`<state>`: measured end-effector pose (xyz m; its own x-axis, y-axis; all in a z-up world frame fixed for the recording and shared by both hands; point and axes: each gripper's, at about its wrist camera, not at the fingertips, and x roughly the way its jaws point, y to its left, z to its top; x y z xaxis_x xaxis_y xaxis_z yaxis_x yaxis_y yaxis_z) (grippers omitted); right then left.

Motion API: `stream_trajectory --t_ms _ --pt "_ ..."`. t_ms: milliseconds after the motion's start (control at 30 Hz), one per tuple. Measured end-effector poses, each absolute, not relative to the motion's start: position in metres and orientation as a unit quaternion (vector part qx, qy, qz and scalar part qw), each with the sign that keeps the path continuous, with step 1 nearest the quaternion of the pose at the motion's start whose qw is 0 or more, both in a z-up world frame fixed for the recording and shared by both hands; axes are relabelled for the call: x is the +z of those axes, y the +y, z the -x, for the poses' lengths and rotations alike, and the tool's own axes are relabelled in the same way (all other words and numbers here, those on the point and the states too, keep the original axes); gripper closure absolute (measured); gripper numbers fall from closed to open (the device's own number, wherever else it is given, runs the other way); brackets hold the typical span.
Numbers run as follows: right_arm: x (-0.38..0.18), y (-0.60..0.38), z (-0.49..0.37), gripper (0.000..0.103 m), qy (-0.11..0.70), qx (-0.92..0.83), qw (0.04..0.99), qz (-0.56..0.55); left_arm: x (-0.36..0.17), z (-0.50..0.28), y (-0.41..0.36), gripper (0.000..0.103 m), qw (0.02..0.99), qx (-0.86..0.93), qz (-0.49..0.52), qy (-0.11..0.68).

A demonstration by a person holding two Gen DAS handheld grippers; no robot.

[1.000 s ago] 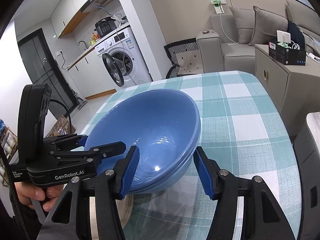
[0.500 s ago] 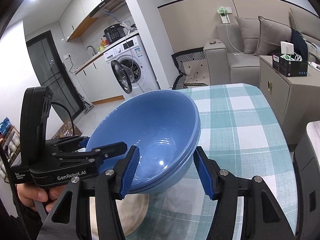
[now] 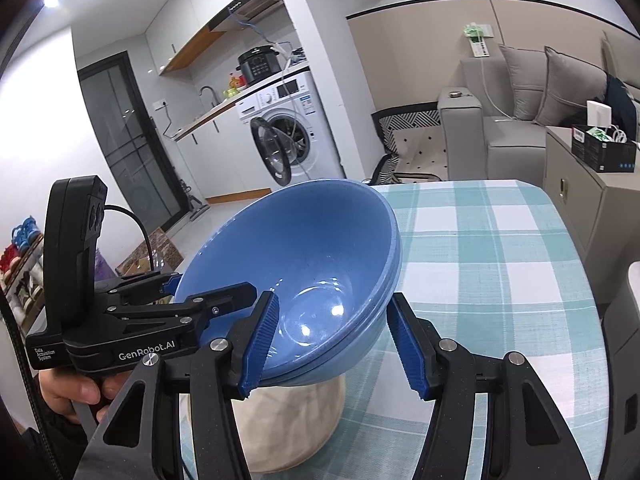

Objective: Organize plates and bowls
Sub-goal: 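Lift the stack of three blue bowls with both grippers, then carry the bowl stack over the beige plates and lower it onto them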

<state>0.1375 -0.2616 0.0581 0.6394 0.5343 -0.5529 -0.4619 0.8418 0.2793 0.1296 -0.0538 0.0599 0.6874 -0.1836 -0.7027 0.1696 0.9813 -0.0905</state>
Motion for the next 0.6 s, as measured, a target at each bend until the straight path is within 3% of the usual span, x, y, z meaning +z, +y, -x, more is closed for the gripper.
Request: stream_trajectory --t_ms 600 --pt "0.048 -0.217 -0.115 0.045 0.341 0.319 0.884 -0.027 0.045 -0.091 -0.017 0.054 0.922 -0.05 0.022 0.384"
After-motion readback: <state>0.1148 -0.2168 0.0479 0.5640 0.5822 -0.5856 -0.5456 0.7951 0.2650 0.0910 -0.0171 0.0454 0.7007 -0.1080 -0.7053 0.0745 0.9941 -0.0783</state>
